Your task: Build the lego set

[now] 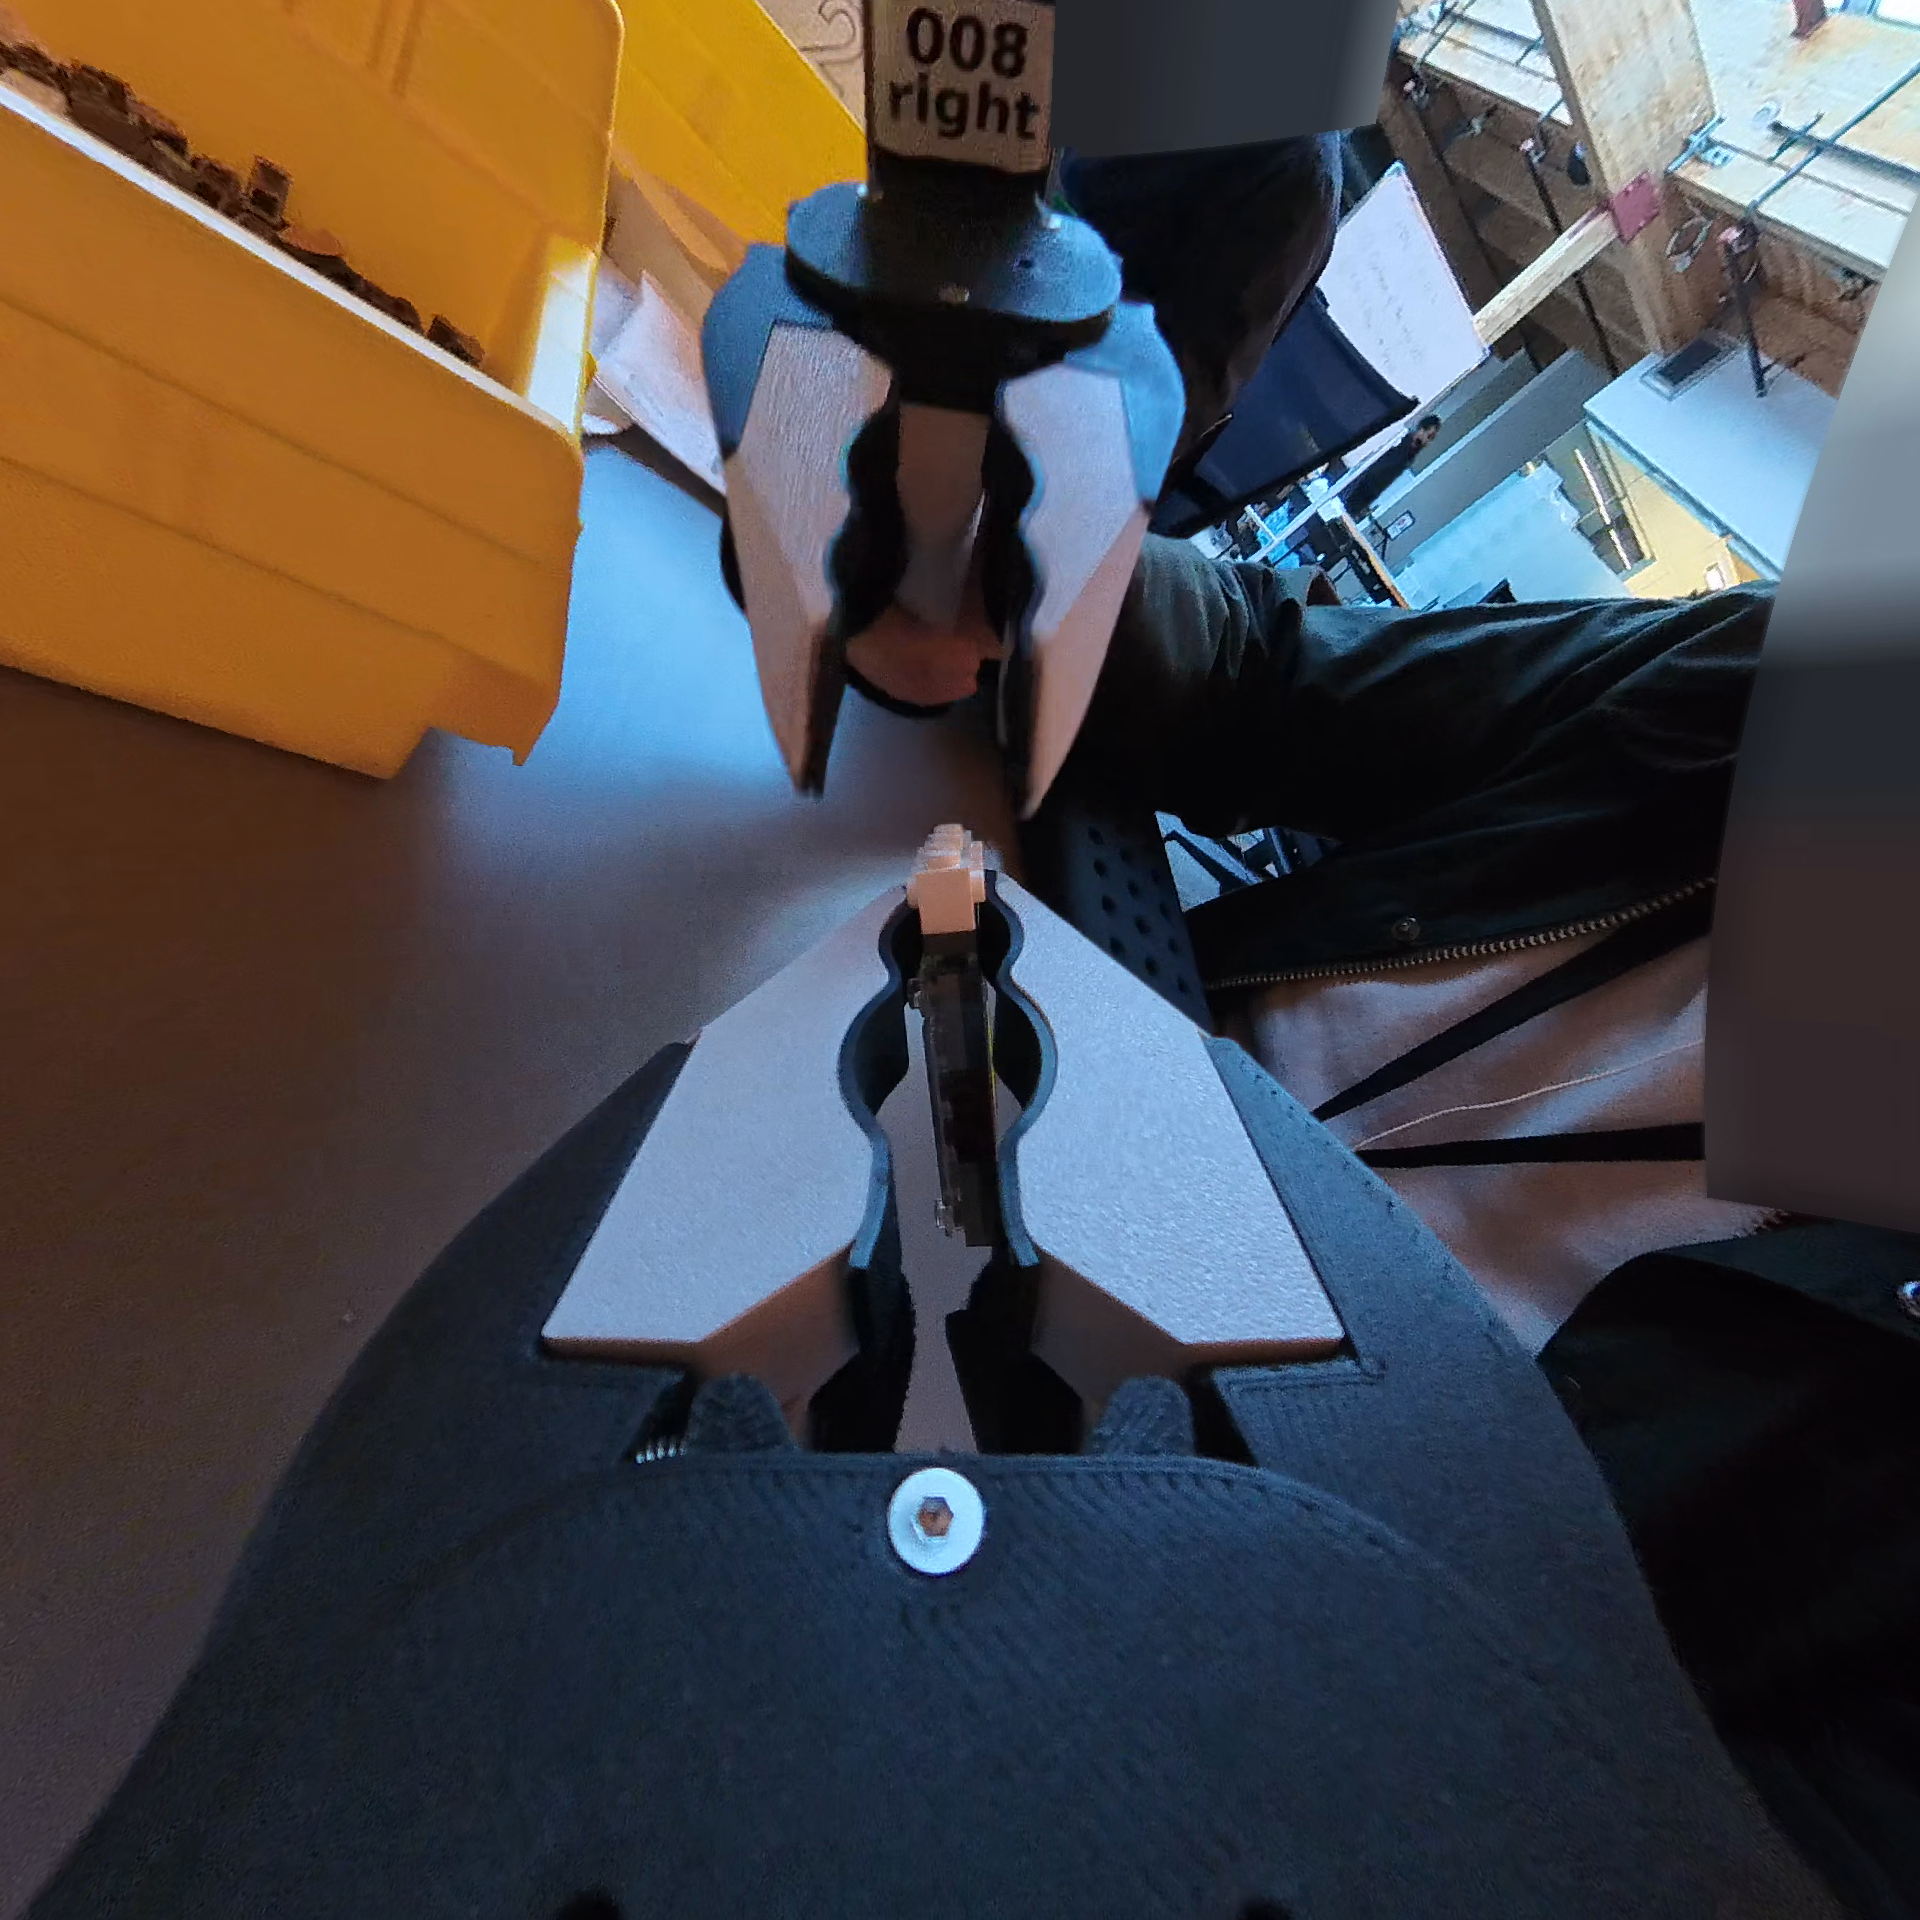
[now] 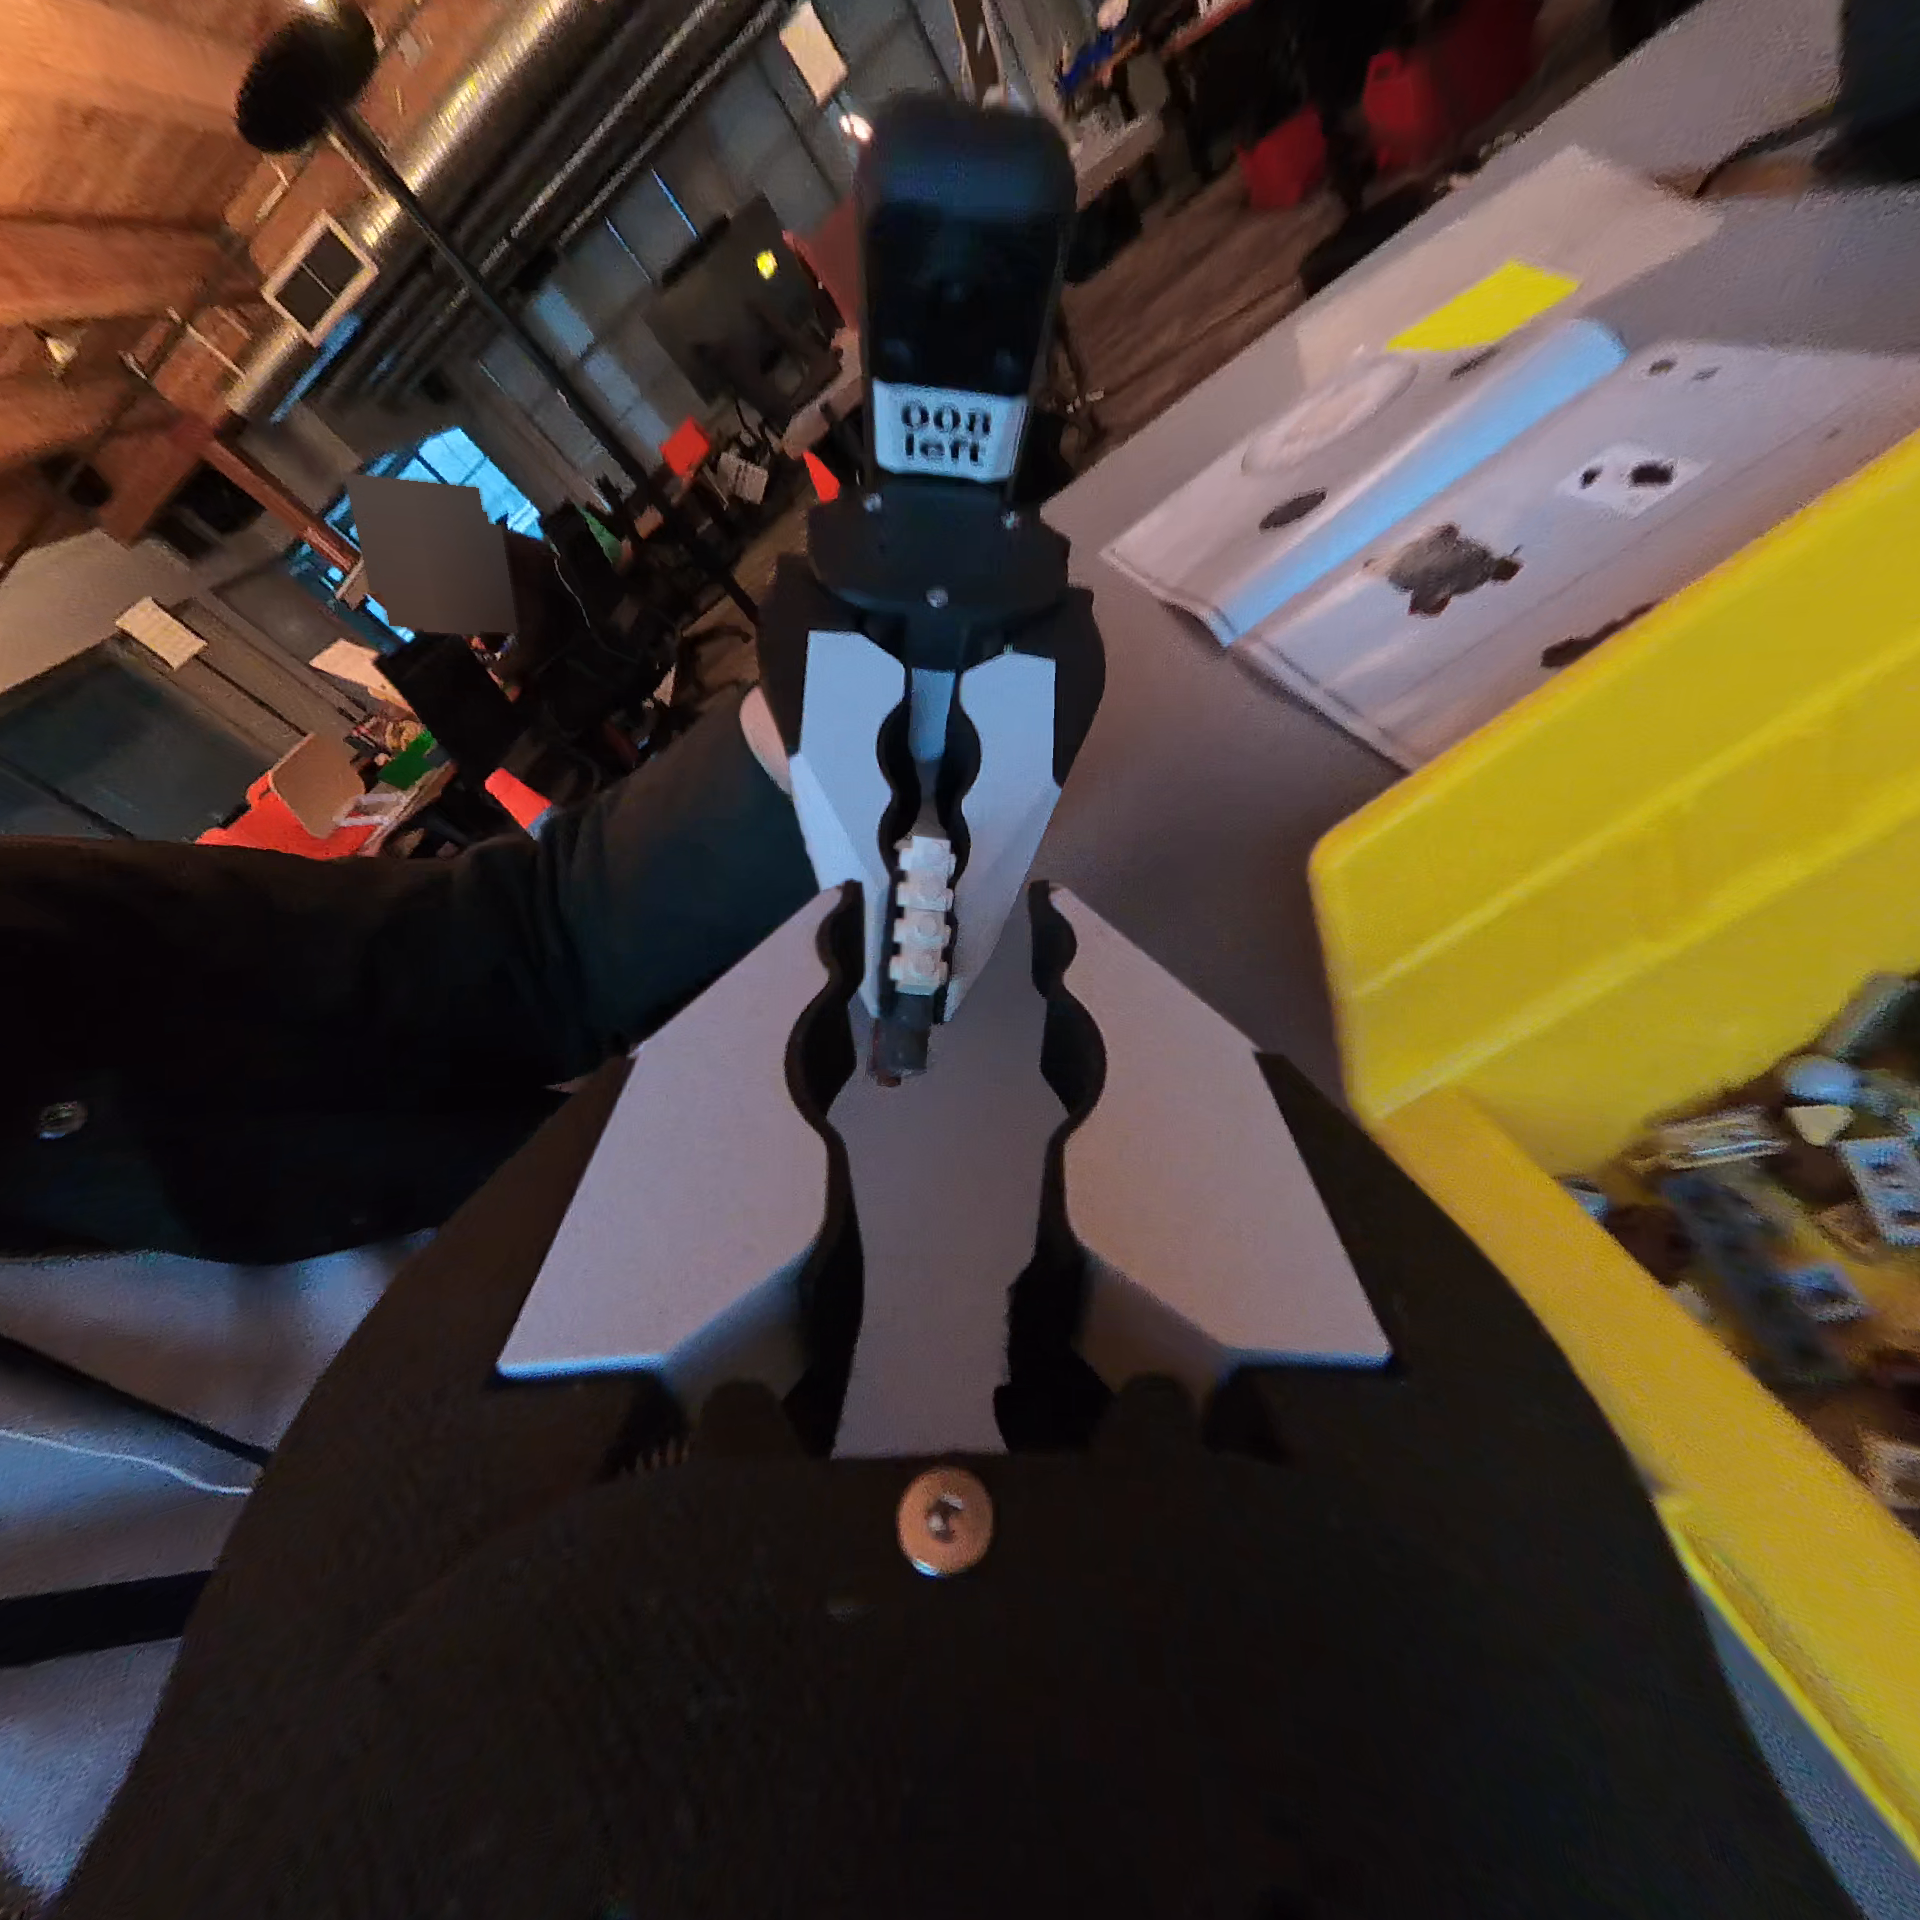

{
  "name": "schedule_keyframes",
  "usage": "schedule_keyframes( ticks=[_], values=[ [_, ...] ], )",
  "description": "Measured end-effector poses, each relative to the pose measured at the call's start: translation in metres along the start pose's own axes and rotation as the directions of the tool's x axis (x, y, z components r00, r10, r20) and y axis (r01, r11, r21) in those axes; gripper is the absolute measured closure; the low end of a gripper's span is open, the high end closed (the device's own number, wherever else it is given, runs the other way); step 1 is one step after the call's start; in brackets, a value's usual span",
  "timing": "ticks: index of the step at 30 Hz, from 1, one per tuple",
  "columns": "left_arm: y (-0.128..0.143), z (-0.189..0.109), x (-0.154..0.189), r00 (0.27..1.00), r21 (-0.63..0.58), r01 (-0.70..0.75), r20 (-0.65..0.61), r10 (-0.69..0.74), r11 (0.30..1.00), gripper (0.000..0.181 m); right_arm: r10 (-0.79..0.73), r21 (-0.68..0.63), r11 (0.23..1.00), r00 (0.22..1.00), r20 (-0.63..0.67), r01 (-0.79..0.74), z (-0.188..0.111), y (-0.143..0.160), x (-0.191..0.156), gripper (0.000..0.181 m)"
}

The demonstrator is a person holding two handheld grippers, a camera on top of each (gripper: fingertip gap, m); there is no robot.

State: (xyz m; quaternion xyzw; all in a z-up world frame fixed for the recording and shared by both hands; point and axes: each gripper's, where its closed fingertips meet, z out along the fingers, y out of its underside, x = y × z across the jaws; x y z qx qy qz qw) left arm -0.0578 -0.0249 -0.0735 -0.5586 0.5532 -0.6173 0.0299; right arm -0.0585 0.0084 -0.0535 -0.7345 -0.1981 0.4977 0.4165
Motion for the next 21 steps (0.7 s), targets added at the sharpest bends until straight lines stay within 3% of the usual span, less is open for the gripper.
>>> schedule_keyframes(
  ticks=[4, 10, 16, 21],
  values=[
    [0.004, 0.002, -0.001, 1.000, -0.024, -0.011, 0.011, 0.012, 1.000, 0.173, 0.045, -0.066, 0.997, 0.997, 0.057, -0.041, 0.011, 0.013, -0.007, 0.176],
    [0.008, 0.007, 0.000, 1.000, -0.055, 0.005, 0.005, -0.005, 0.998, 0.173, 0.209, -0.111, 0.975, 0.967, 0.146, -0.194, 0.008, 0.021, -0.008, 0.176],
    [-0.005, -0.004, -0.003, 1.000, 0.027, 0.019, 0.011, -0.020, 0.999, 0.172, 0.134, -0.015, 0.991, 0.985, 0.110, -0.133, -0.002, -0.001, -0.006, 0.176],
    [-0.001, -0.005, -0.008, 0.999, 0.003, 0.013, 0.040, -0.013, 1.000, 0.173, 0.129, 0.008, 0.991, 0.986, 0.105, -0.130, -0.004, 0.000, 0.000, 0.174]
  ],
)
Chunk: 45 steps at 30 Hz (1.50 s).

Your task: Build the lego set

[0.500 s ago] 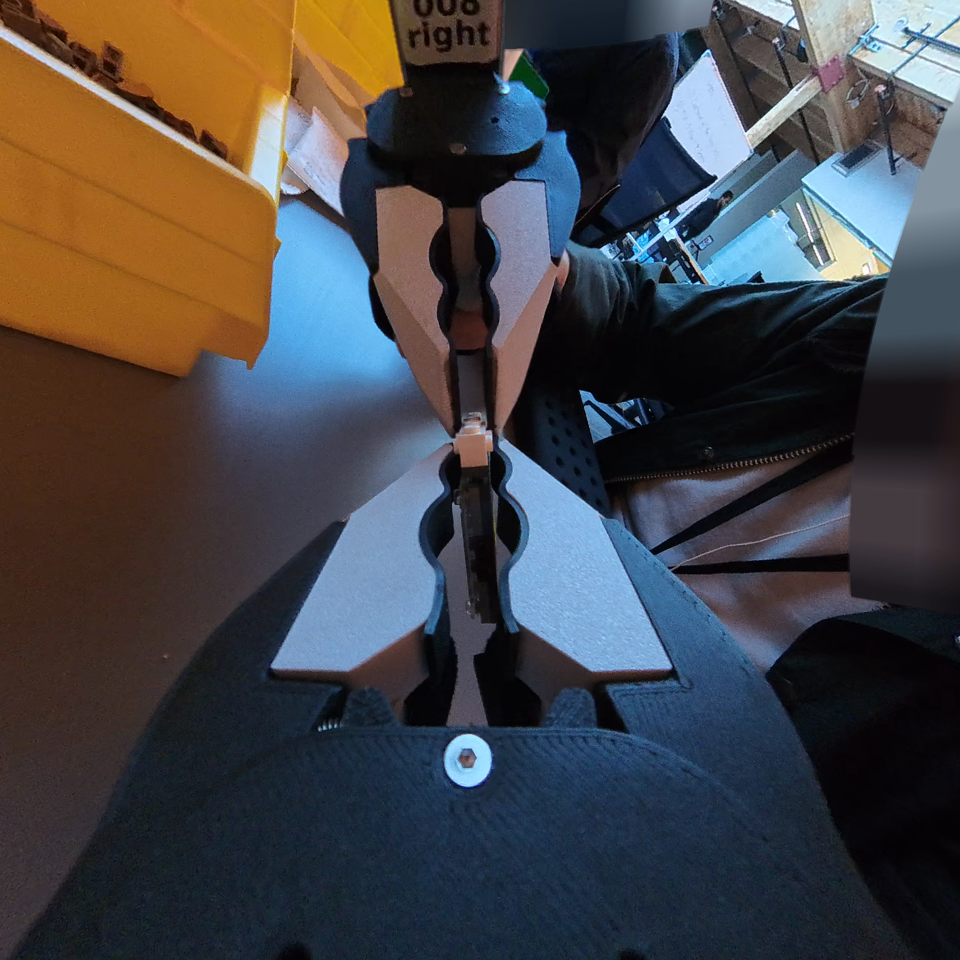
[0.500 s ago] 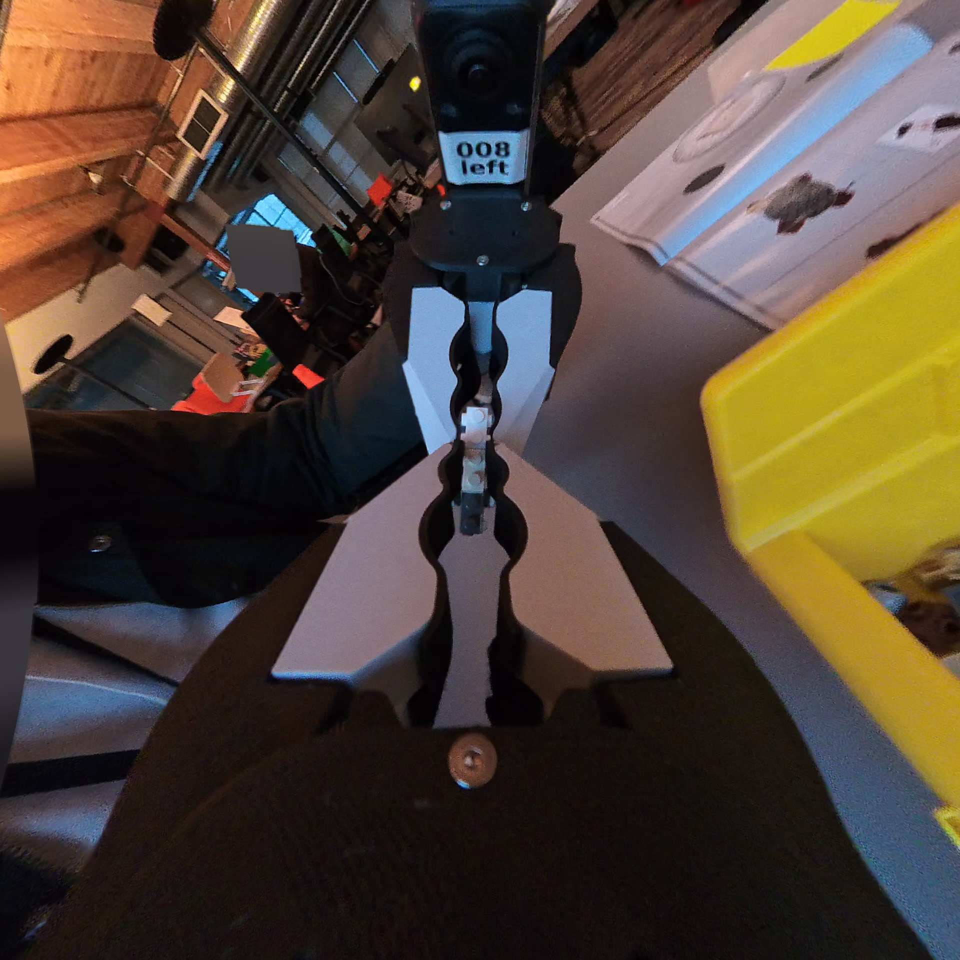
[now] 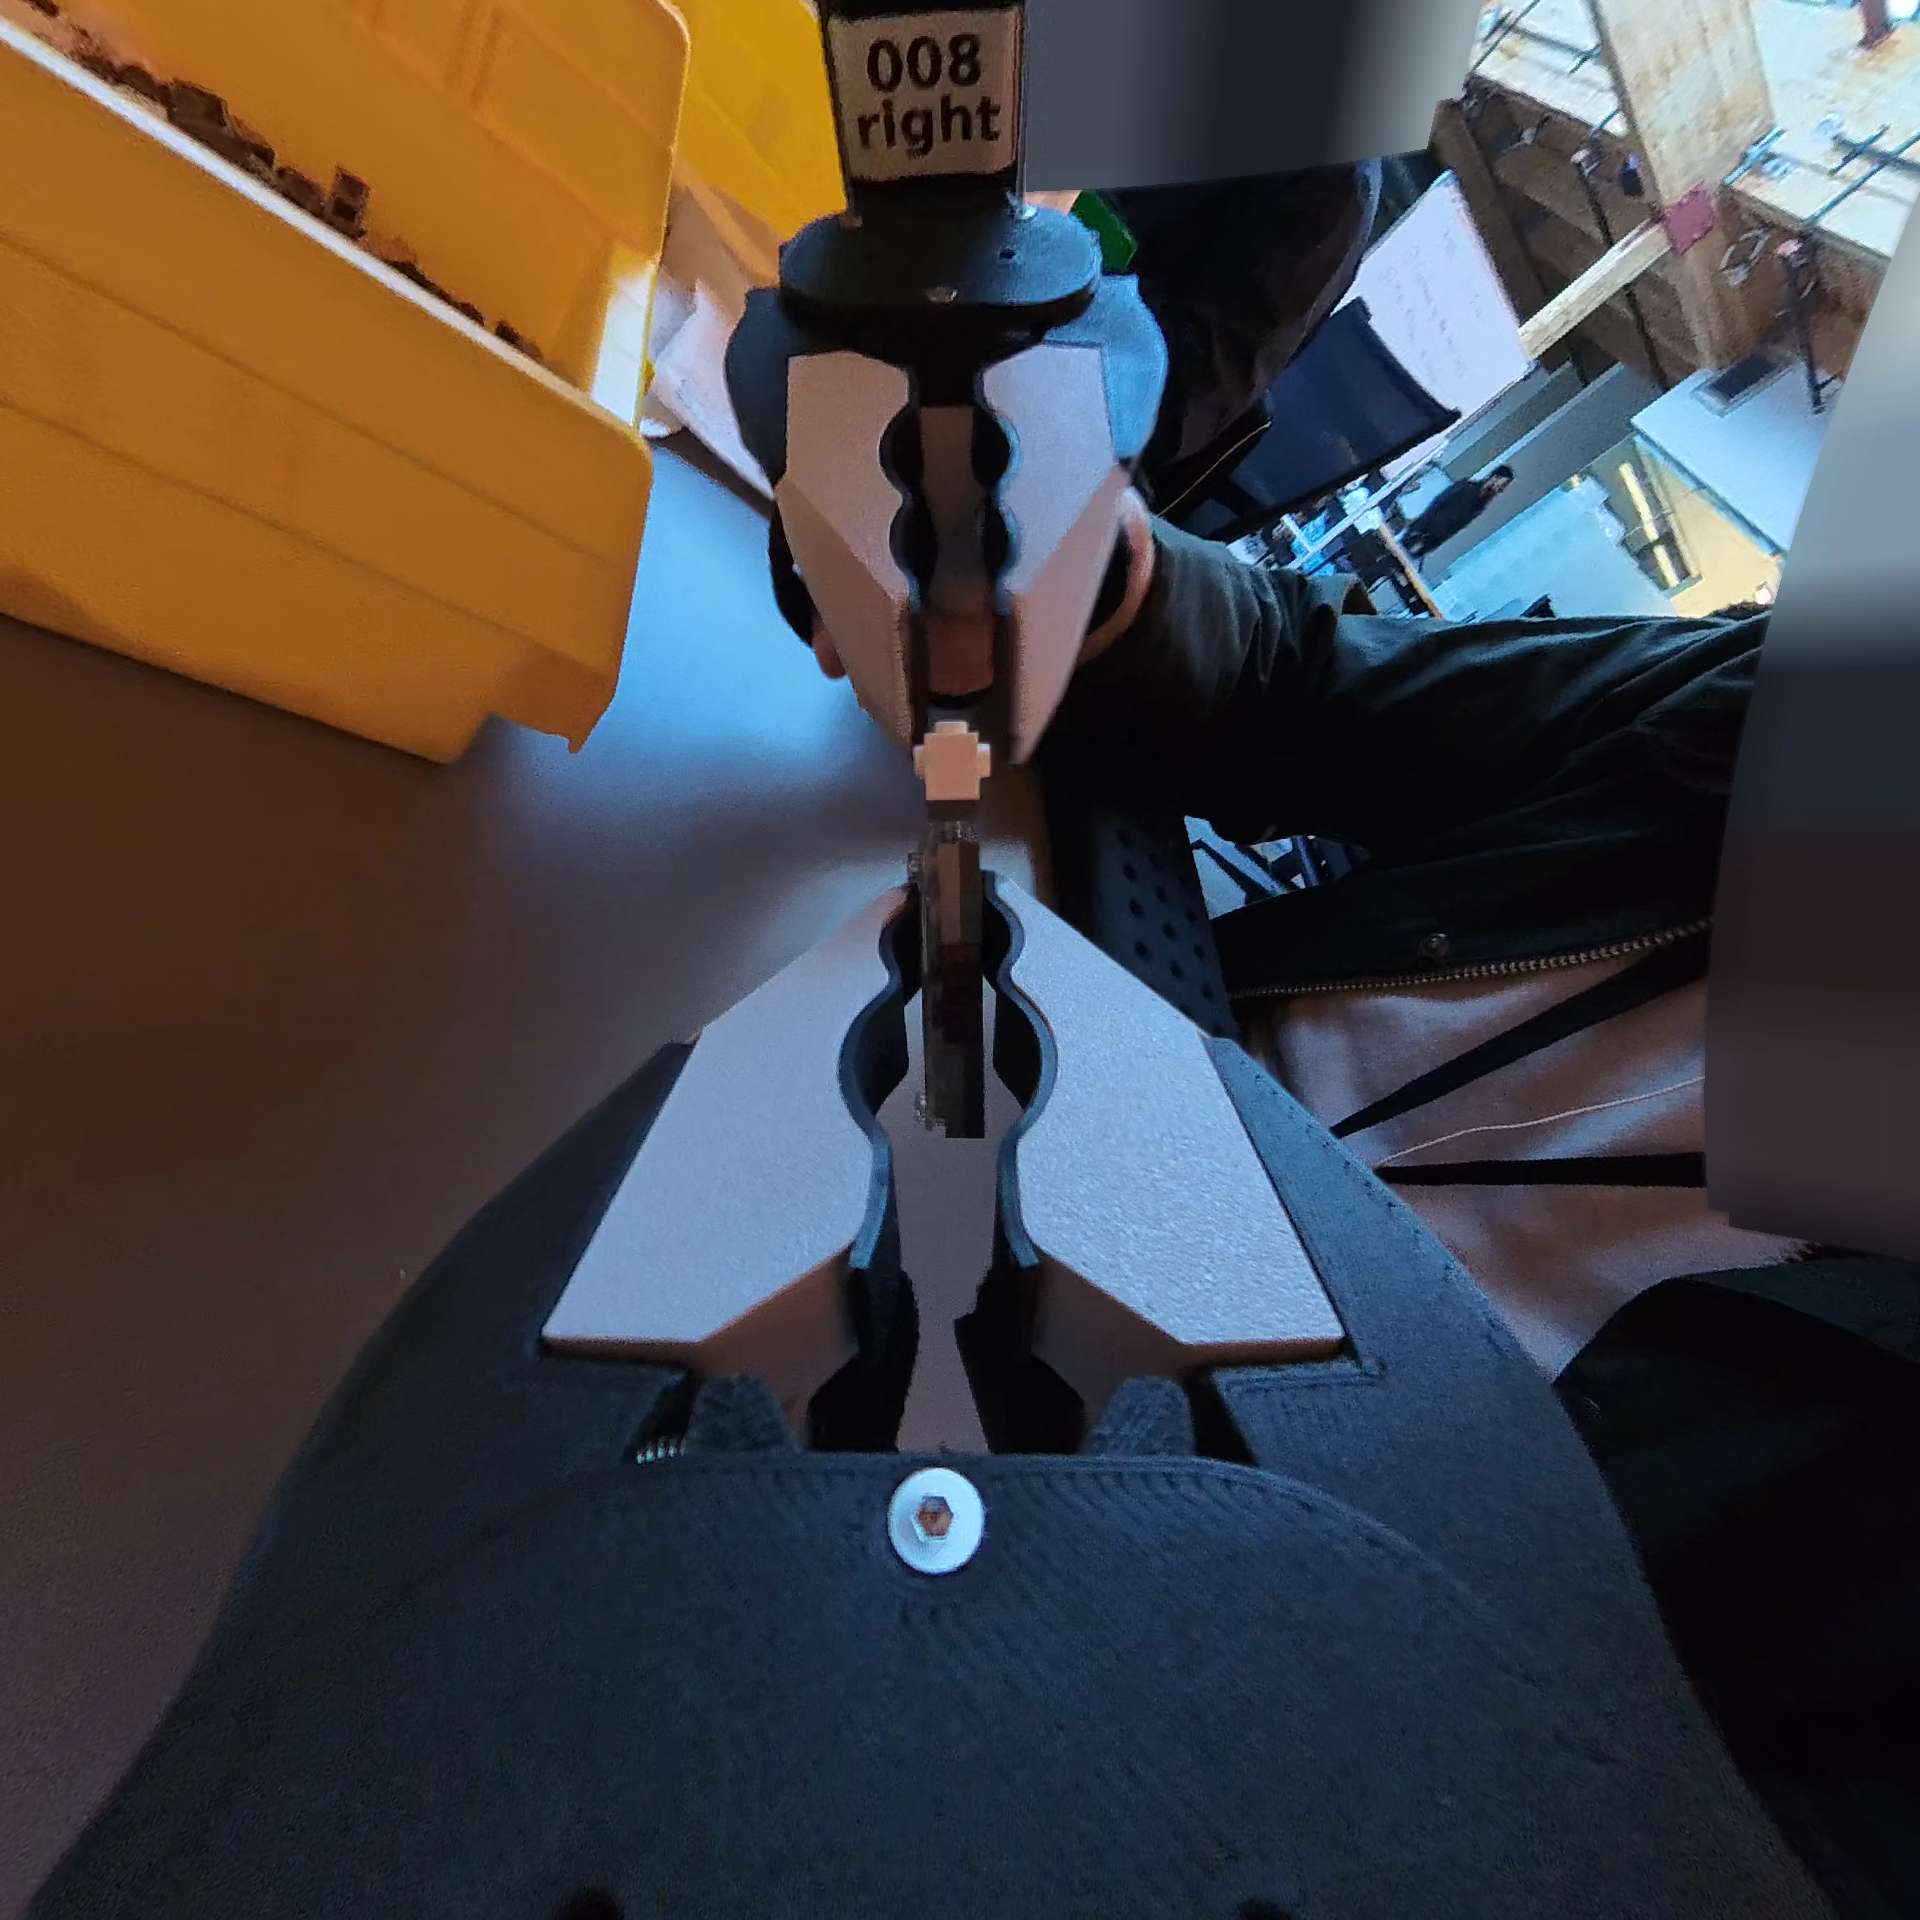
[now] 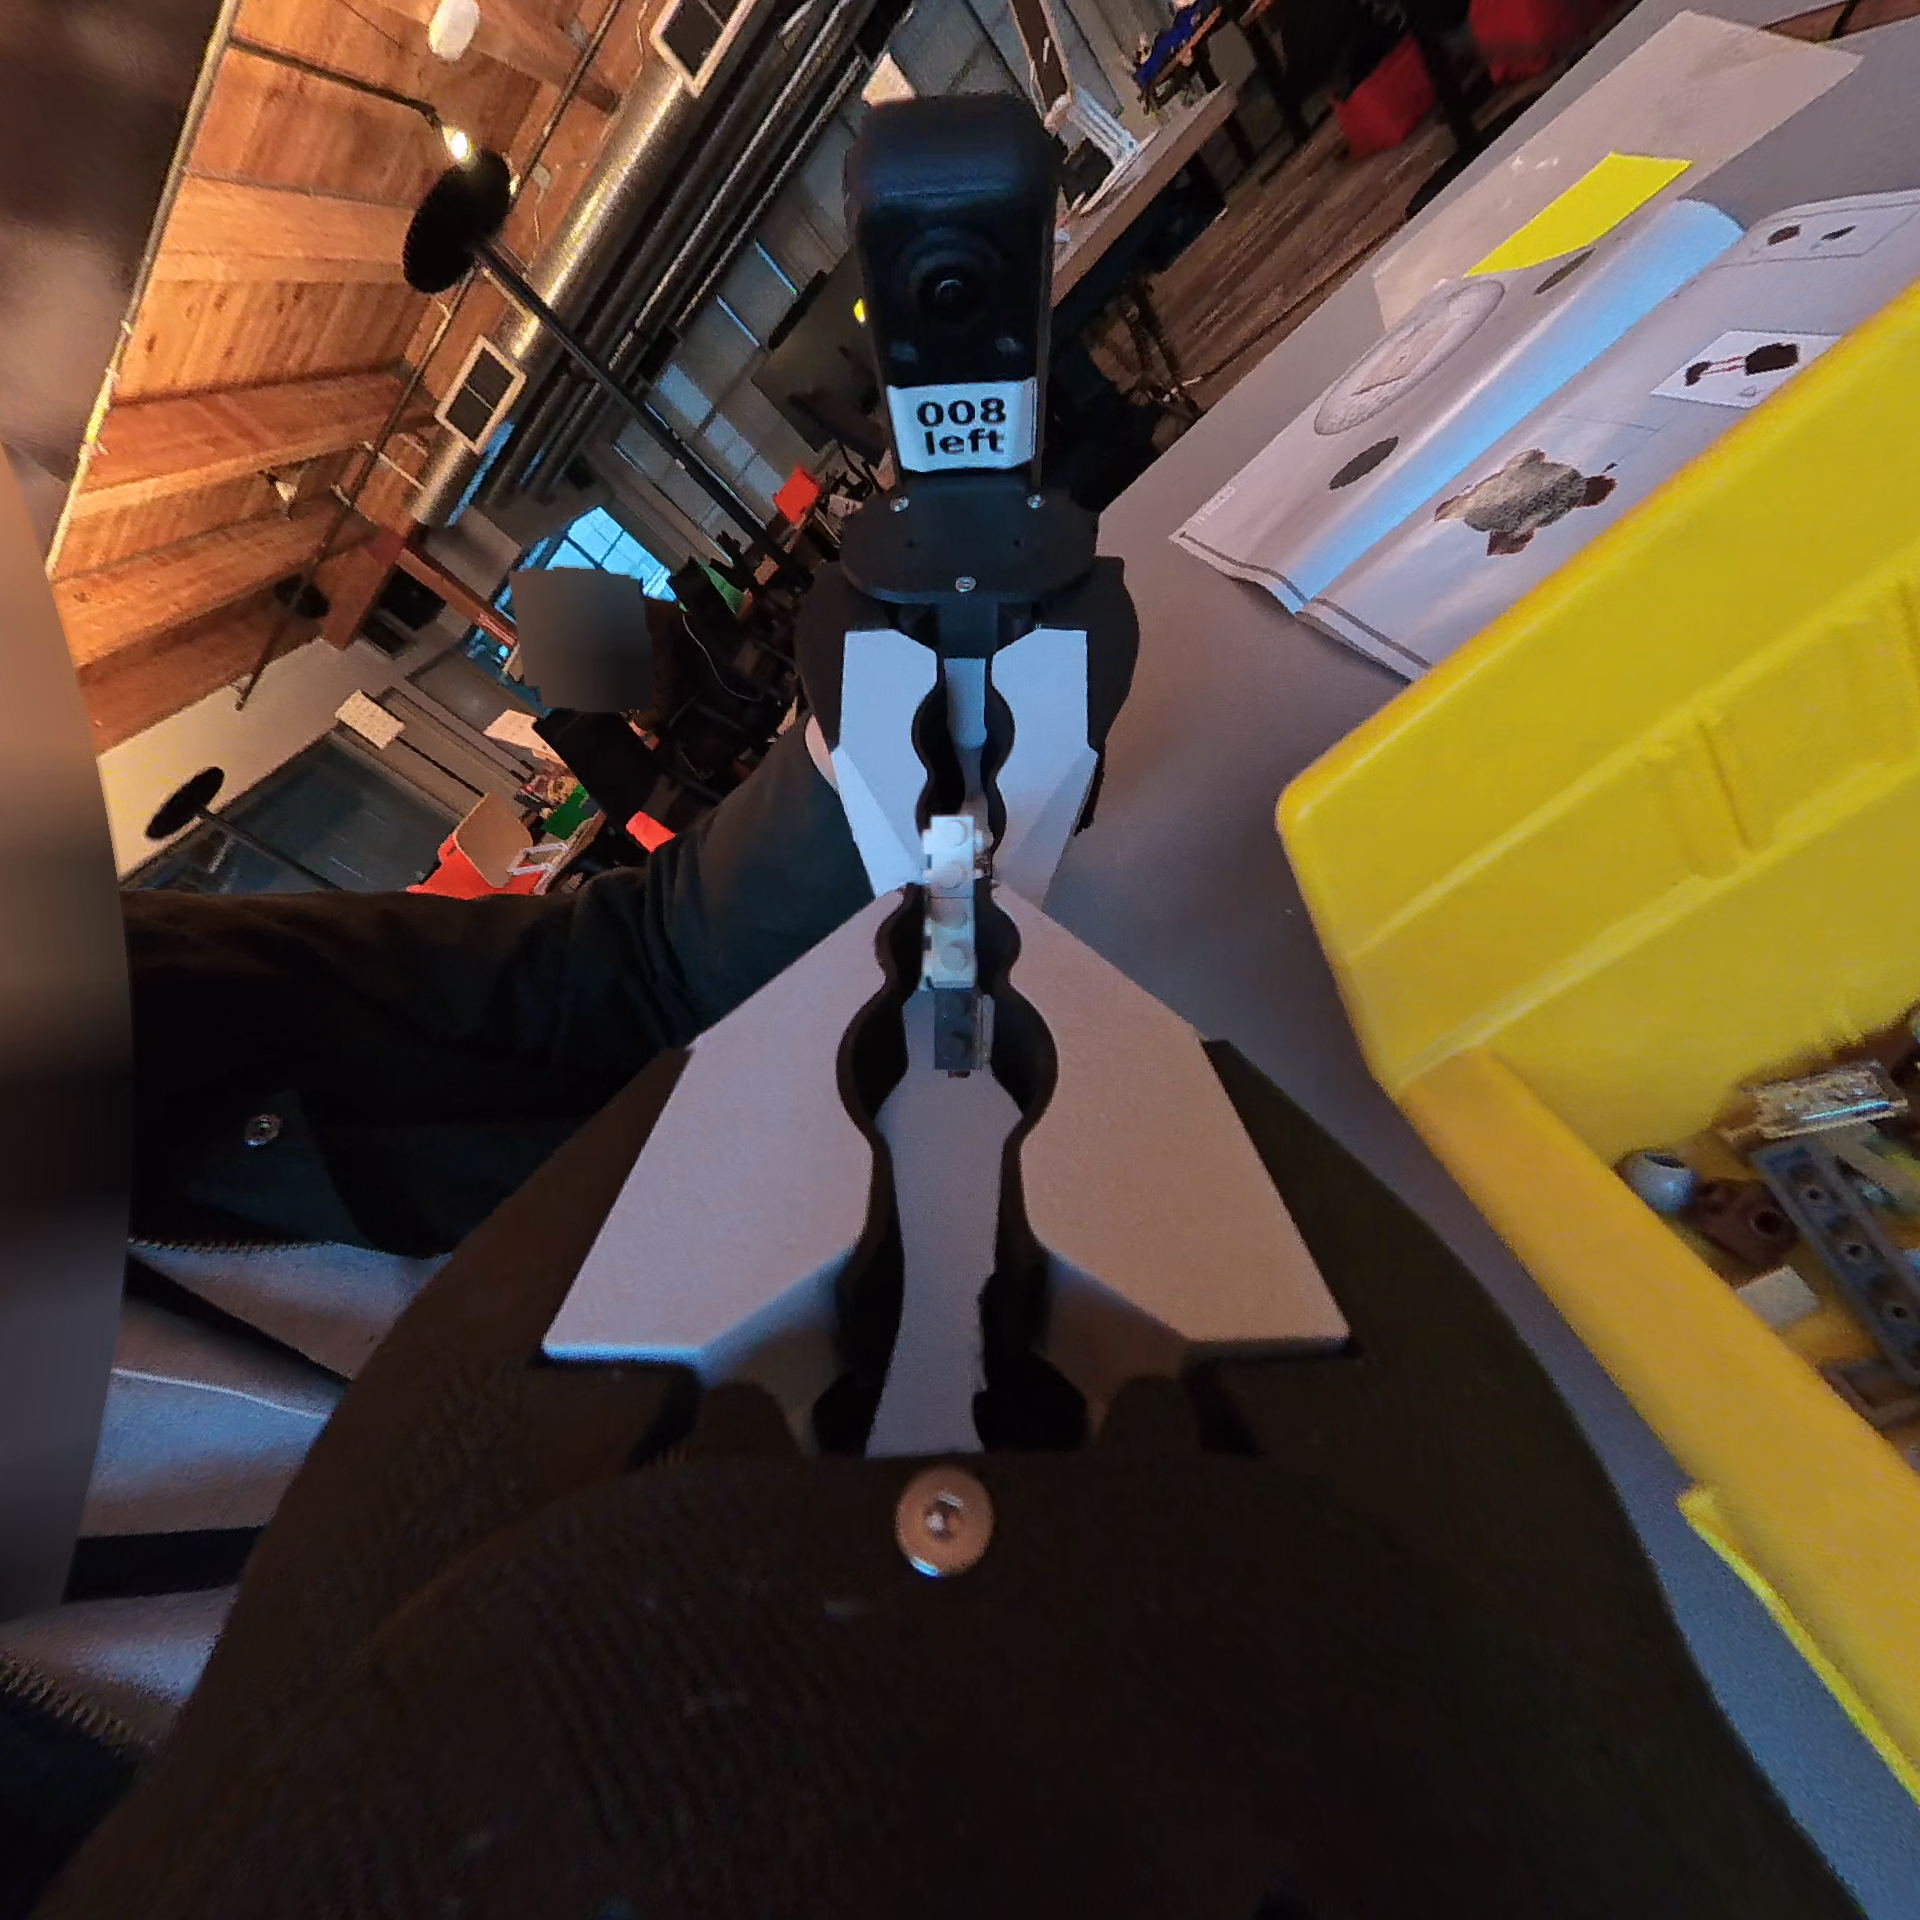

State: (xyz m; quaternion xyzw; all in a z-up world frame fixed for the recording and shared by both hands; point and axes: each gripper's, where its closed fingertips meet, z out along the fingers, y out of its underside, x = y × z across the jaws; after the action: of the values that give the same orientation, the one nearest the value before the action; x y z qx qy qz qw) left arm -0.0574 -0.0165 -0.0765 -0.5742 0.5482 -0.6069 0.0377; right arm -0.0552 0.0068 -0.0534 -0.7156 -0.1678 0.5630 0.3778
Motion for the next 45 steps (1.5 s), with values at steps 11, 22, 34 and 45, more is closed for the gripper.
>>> schedule_keyframes(
  ticks=[11, 22, 34, 45],
  values=[
    [-0.012, -0.004, 0.002, 1.000, 0.075, -0.008, -0.012, 0.008, 0.997, 0.155, -0.033, -0.089, 0.996, 0.999, -0.040, 0.029, 0.004, 0.011, 0.003, 0.172],
    [-0.002, -0.001, -0.004, 1.000, 0.017, -0.005, 0.011, 0.005, 1.000, 0.171, -0.044, -0.103, 0.994, 0.999, -0.029, 0.040, 0.005, 0.017, 0.005, 0.172],
    [-0.001, -0.001, -0.003, 0.999, 0.008, -0.034, 0.016, 0.034, 0.999, 0.171, -0.039, -0.163, 0.986, 0.999, -0.033, 0.033, 0.007, 0.026, 0.004, 0.172],
    [-0.013, -0.029, -0.021, 0.987, 0.093, -0.046, 0.158, 0.031, 0.995, 0.172, 0.066, 0.227, 0.971, 0.997, 0.035, -0.072, -0.054, -0.047, -0.002, 0.173]
  ],
)
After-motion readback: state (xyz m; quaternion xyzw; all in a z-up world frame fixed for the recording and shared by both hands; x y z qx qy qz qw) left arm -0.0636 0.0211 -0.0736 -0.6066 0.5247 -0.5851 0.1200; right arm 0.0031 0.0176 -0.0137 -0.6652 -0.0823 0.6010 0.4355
